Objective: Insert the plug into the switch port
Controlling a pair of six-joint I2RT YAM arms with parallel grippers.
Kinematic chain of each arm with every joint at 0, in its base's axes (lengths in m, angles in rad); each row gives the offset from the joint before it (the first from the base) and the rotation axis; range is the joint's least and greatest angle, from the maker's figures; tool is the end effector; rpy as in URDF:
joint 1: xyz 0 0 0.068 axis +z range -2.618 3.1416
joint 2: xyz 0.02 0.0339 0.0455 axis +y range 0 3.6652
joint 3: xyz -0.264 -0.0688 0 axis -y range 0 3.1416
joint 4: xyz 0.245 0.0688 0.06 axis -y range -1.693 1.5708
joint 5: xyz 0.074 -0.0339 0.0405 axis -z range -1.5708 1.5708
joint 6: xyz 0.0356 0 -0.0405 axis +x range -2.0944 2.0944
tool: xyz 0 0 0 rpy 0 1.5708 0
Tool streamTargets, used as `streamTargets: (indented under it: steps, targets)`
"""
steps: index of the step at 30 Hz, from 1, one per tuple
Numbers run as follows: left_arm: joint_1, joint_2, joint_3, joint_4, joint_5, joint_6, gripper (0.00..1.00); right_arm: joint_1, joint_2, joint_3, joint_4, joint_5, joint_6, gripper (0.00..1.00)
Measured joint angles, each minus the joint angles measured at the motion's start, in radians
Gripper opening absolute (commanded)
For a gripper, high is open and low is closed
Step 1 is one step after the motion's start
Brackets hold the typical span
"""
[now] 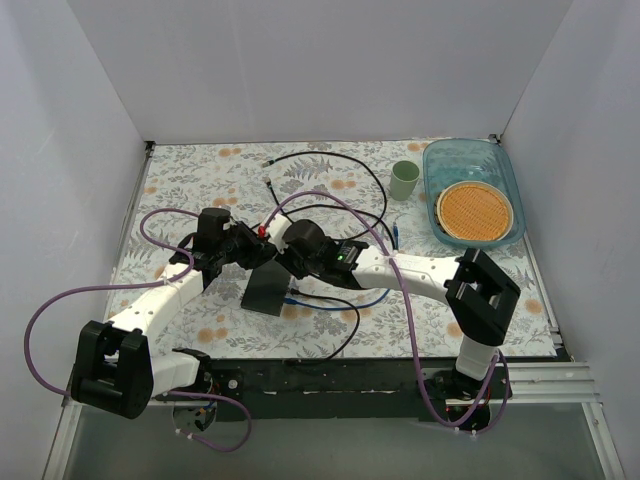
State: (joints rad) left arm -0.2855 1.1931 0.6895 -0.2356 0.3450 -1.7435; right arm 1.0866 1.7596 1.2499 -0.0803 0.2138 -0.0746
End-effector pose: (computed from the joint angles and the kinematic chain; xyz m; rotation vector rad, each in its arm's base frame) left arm 0.2323 -0.0807 0.2208 -1.6440 2.1527 -1.2611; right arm 0.1943 0.3532 0.2451 -1.0832 1.8771 0.3568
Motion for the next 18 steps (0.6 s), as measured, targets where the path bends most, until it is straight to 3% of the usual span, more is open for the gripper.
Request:
streamTargets:
  steps: [4,10,18]
  targets:
    - [0.000,0.000,0.005,0.003,0.002,0.001,0.00,0.002,0.000,-0.001,0.003,-0.008,0.010,0.24]
    - [0.000,0.000,0.007,0.003,0.003,0.006,0.00,0.002,0.000,-0.001,0.006,-0.003,0.019,0.38]
    - [0.000,0.000,0.007,0.003,0.004,0.008,0.00,0.002,0.000,-0.001,0.007,0.002,0.018,0.39]
